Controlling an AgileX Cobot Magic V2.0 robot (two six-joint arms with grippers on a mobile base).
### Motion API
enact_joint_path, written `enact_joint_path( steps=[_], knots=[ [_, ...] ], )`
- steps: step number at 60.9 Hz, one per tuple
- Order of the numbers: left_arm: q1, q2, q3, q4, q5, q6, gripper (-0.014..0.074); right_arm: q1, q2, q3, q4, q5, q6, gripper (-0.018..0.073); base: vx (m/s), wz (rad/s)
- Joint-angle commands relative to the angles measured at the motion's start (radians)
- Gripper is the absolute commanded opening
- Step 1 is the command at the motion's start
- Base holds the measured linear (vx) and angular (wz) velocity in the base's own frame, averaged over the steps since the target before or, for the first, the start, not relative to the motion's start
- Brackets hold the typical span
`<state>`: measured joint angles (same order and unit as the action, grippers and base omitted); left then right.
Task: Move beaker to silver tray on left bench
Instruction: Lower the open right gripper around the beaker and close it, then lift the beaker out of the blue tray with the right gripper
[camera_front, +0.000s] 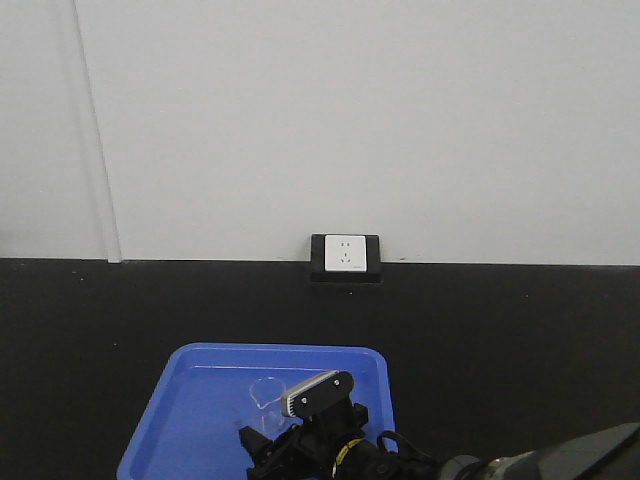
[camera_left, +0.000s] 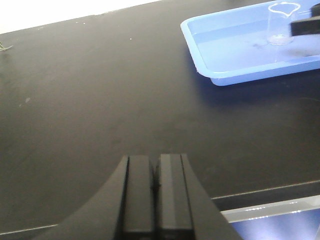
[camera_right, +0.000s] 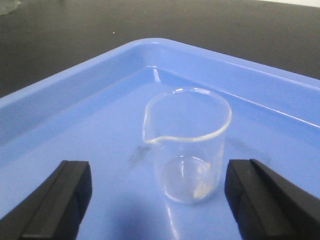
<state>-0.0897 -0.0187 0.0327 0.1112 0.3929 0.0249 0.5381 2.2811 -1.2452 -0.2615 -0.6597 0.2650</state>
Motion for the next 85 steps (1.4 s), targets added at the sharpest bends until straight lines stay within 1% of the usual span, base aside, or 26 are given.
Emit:
enact_joint_path(
  steps=[1, 9, 18, 22, 28, 31, 37, 40, 45, 46, 49, 62, 69, 73, 77, 81, 85],
  knots=[
    [-0.006, -0.006, 0.020, -0.004, -0.083, -0.002, 0.0001, 0.002, -0.024, -0.083, 0.011, -0.031, 0.002, 0.0589, 0.00, 0.00],
    [-0.006, -0.006, 0.020, -0.004, -0.083, -0.002, 0.0001, 0.002, 0.019, -0.165, 0.008, -0.012, -0.002, 0.0587, 0.00, 0.00],
    [-0.006, -0.006, 0.020, -0.004, -0.083, -0.002, 0.0001, 0.002, 0.056, -0.259, 0.062, 0.063, 0.032, 0.0586, 0.00, 0.00],
    [-0.006, -0.006, 0.020, -0.004, -0.083, -0.002, 0.0001, 0.002, 0.071, -0.295, 0.068, 0.098, 0.050, 0.0585, 0.00, 0.00],
    [-0.006, -0.006, 0.020, -0.004, -0.083, -0.002, 0.0001, 0.002, 0.081, -0.313, 0.058, 0.135, 0.053, 0.0566, 0.00, 0.00],
    [-0.006, -0.006, 0.020, -0.004, -0.083, -0.002, 0.0001, 0.002, 0.081, -0.315, 0.058, 0.134, 0.053, 0.0536, 0.00, 0.00],
    [-0.006, -0.006, 0.020, -0.004, -0.083, -0.002, 0.0001, 0.002, 0.081, -0.315, 0.058, 0.134, 0.051, 0.0407, 0.00, 0.00],
    [-0.006, -0.006, 0.020, -0.004, -0.083, -0.002, 0.0001, 0.002, 0.081, -0.315, 0.058, 0.134, 0.051, 0.0285, 0.00, 0.00],
    [-0.006, -0.006, 0.020, -0.004, -0.083, -0.002, 0.0001, 0.002, 0.078, -0.315, 0.058, 0.128, 0.051, 0.0116, 0.00, 0.00],
    [-0.006, -0.006, 0.020, -0.004, -0.083, -0.002, 0.0001, 0.002, 0.078, -0.315, 0.058, 0.125, 0.051, 0.0066, 0.00, 0.00],
    [-0.006, -0.006, 0.020, -0.004, -0.083, -0.002, 0.0001, 0.002, 0.074, -0.315, 0.058, 0.119, 0.051, -0.0019, 0.00, 0.00],
    [-0.006, -0.006, 0.020, -0.004, -0.083, -0.002, 0.0001, 0.002, 0.014, -0.315, 0.055, 0.126, 0.050, -0.0015, 0.00, 0.00],
    [-0.006, -0.006, 0.020, -0.004, -0.083, -0.002, 0.0001, 0.002, -0.052, -0.312, 0.055, 0.179, 0.050, -0.0014, 0.00, 0.00],
    [-0.006, -0.006, 0.020, -0.004, -0.083, -0.002, 0.0001, 0.002, -0.096, -0.311, 0.055, 0.256, 0.050, -0.0014, 0.00, 0.00],
    [-0.006, -0.006, 0.020, -0.004, -0.083, -0.002, 0.0001, 0.005, -0.150, -0.311, 0.055, 0.376, 0.050, -0.0014, 0.00, 0.00],
    [-0.006, -0.006, 0.020, -0.004, -0.083, -0.002, 0.0001, 0.009, -0.213, -0.311, 0.055, 0.542, 0.050, -0.0014, 0.00, 0.00],
    [-0.006, -0.006, 0.020, -0.004, -0.083, -0.002, 0.0001, 0.010, -0.265, -0.311, 0.049, 0.673, 0.045, -0.0014, 0.00, 0.00]
  ],
)
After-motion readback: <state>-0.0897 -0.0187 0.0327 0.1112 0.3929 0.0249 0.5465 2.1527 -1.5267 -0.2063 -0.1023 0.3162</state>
